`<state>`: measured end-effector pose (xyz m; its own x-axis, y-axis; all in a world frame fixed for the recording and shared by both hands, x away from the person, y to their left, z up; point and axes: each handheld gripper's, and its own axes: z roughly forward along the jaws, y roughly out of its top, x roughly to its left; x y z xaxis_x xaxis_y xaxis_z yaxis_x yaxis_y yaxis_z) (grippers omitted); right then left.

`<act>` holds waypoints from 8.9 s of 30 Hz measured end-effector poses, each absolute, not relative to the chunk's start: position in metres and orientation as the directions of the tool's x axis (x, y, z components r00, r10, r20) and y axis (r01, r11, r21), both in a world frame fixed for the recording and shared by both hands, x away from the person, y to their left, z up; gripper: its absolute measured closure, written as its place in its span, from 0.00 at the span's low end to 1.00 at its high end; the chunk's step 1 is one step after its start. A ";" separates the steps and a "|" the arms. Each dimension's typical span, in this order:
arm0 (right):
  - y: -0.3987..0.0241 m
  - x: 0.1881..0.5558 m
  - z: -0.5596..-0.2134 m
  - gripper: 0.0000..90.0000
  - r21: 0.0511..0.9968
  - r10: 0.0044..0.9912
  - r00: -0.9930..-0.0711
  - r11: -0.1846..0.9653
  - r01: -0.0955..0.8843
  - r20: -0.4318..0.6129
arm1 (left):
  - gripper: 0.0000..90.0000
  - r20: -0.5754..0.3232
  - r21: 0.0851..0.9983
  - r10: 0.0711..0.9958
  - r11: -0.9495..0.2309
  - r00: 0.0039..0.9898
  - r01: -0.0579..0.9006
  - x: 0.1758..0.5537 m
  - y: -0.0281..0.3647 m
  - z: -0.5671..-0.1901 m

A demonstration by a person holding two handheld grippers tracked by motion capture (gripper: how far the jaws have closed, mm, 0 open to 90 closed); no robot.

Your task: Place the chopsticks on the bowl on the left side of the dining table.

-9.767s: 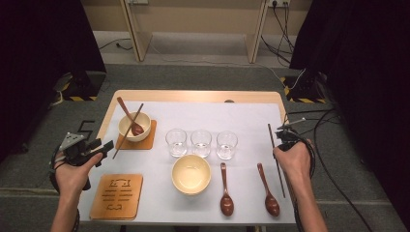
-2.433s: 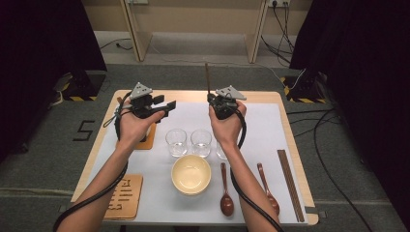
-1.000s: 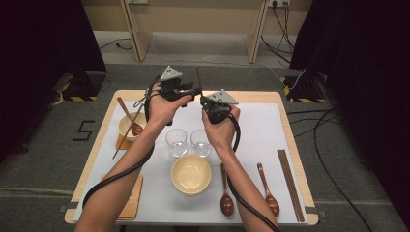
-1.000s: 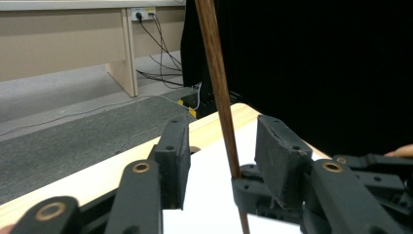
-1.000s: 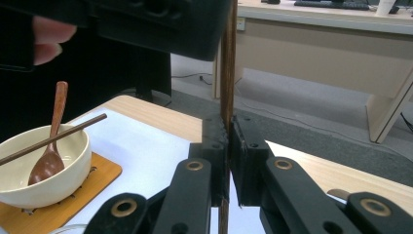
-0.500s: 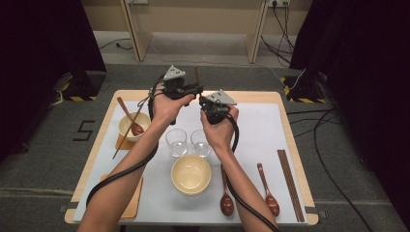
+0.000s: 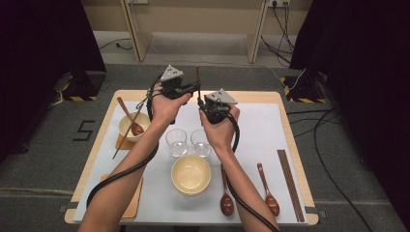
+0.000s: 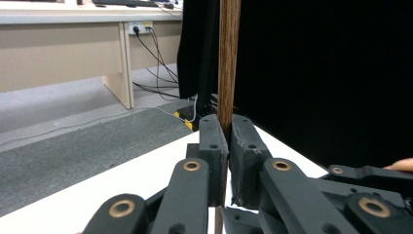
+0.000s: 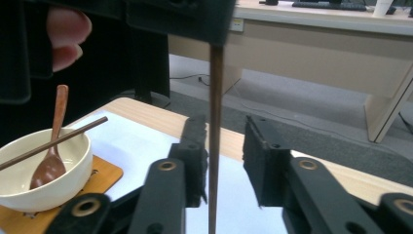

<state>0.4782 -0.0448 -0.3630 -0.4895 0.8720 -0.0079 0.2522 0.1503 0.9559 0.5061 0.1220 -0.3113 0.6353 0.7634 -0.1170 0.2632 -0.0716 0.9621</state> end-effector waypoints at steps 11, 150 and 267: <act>-0.058 0.468 -0.365 0.66 0.957 0.874 -0.486 0.150 0.247 -0.011 | 0.93 -0.095 0.968 0.792 -0.068 0.603 0.241 0.498 0.138 -0.308; -0.196 0.405 -0.451 0.58 0.927 0.965 -0.255 0.036 0.374 0.066 | 0.93 -0.013 0.828 0.952 -0.161 0.305 0.537 0.491 0.267 -0.382; -0.193 0.407 -0.453 0.58 0.923 0.963 -0.262 0.052 0.382 0.054 | 0.86 -0.114 0.658 0.980 -0.050 0.165 0.751 0.486 0.315 -0.417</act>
